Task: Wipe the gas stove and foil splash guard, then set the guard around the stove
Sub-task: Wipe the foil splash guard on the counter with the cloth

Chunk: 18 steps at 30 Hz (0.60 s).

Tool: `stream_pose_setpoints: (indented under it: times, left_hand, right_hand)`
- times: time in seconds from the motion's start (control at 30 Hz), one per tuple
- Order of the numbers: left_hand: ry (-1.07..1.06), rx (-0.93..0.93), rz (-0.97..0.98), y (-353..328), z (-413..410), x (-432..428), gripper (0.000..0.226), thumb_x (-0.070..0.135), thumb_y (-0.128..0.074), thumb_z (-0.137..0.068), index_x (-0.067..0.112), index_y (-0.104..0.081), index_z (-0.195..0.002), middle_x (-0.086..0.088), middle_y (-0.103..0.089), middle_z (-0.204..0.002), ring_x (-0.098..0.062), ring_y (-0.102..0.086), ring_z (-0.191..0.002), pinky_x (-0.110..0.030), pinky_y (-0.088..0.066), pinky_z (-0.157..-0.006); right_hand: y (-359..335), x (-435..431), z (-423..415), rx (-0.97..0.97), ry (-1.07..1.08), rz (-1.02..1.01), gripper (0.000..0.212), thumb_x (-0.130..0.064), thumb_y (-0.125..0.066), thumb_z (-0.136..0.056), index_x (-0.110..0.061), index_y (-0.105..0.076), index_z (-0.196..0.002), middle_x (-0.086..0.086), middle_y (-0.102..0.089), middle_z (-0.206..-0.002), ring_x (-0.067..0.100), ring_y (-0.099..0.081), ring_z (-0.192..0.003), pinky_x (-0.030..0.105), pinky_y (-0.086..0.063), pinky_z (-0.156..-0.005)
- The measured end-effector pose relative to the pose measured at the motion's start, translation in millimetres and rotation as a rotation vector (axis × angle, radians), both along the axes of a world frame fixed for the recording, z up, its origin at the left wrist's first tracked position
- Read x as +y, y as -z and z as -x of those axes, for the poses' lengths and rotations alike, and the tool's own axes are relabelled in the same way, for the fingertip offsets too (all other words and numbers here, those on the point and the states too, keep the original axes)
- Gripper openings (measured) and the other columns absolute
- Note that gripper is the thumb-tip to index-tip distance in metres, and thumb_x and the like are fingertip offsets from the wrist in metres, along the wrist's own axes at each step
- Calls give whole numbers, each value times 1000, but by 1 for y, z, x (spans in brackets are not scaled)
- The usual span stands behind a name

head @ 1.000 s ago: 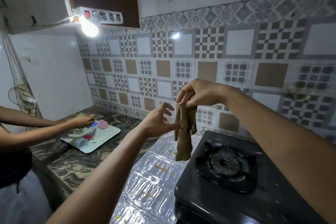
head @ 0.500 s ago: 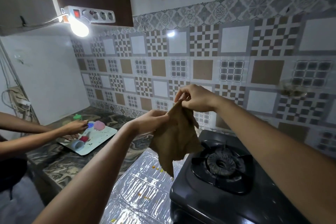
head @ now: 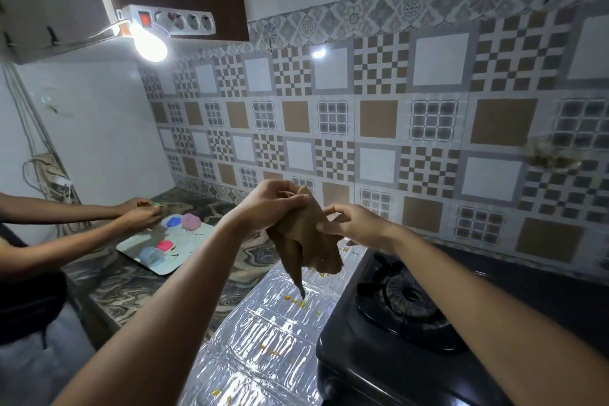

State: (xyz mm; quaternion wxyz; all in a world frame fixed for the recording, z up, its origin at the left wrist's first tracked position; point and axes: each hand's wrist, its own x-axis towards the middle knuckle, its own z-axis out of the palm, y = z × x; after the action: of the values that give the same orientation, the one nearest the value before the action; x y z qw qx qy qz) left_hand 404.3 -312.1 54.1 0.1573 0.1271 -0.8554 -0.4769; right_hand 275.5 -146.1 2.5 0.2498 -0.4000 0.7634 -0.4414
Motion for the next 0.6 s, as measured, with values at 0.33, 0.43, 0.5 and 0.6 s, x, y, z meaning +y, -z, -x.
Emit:
stream_pose_setpoints:
  times: [0.33, 0.43, 0.5, 0.6]
  left_hand:
    - [75, 164, 75, -12, 5, -4, 10, 33, -71, -89, 25, -64, -89, 2, -76, -96, -15, -71, -91, -38, -57, -79]
    - [67, 209, 65, -10, 8, -2, 12, 36, -72, -89, 29, -66, -97, -3, -75, -97, -21, -70, -92, -40, -55, -76]
    - [85, 186, 47, -9, 11, -4, 22, 38, -73, -88, 35, -65, -109, -3, -74, -103, -22, -70, -99, -40, -56, -81]
    - [86, 138, 44, -6, 15, -8, 37, 36, -74, -87, 43, -62, -122, 1, -74, -109, -16, -69, -103, -34, -56, -85]
  right_hand:
    - [-16, 3, 20, -204, -19, 128, 46, -37, -62, -92, 0, -64, -120, 12, -71, -115, 31, -61, -114, 47, -47, -103]
    - [-21, 7, 19, -303, -10, 177, 45, -41, -59, -84, -7, -62, -114, 12, -64, -107, 29, -58, -105, 44, -47, -92]
    - [-21, 9, 21, -378, -8, 193, 48, -40, -61, -85, -9, -62, -122, 12, -64, -114, 28, -59, -107, 43, -47, -92]
    - [-10, 13, 26, -529, -35, 194, 65, -45, -72, -83, -8, -58, -135, 20, -62, -134, 39, -58, -124, 54, -41, -110]
